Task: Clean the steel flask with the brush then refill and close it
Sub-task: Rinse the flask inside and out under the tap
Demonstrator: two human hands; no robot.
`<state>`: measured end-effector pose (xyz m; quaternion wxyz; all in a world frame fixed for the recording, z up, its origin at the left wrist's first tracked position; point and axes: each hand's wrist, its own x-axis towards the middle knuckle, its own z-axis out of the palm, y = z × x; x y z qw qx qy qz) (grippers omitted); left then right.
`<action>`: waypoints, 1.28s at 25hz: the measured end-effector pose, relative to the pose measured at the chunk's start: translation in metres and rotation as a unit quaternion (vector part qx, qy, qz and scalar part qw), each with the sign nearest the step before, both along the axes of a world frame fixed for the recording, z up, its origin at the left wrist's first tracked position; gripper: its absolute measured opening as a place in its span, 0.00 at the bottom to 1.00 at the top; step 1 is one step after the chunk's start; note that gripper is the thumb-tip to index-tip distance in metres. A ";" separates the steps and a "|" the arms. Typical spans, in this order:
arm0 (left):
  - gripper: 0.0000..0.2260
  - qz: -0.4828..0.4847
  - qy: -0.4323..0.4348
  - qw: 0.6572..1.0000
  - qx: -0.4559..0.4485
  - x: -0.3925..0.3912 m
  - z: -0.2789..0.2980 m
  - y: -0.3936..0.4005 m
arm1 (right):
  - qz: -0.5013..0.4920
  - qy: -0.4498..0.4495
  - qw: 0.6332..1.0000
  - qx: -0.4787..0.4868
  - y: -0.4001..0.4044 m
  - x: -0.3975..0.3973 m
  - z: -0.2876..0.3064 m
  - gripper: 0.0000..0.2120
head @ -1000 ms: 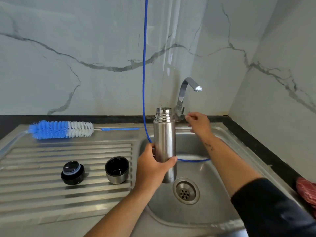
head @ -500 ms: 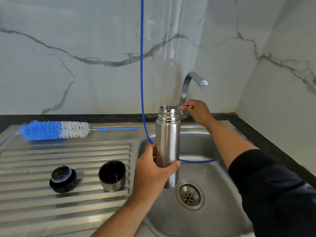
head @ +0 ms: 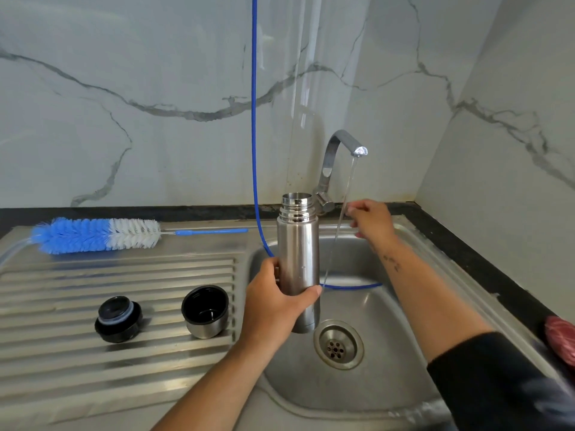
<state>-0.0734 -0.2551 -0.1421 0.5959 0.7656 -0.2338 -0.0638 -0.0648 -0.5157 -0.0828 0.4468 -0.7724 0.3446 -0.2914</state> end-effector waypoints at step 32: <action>0.17 0.039 0.179 0.942 -0.282 0.048 0.031 -0.061 | 0.039 -0.137 0.855 0.499 0.030 -0.018 -0.037 0.22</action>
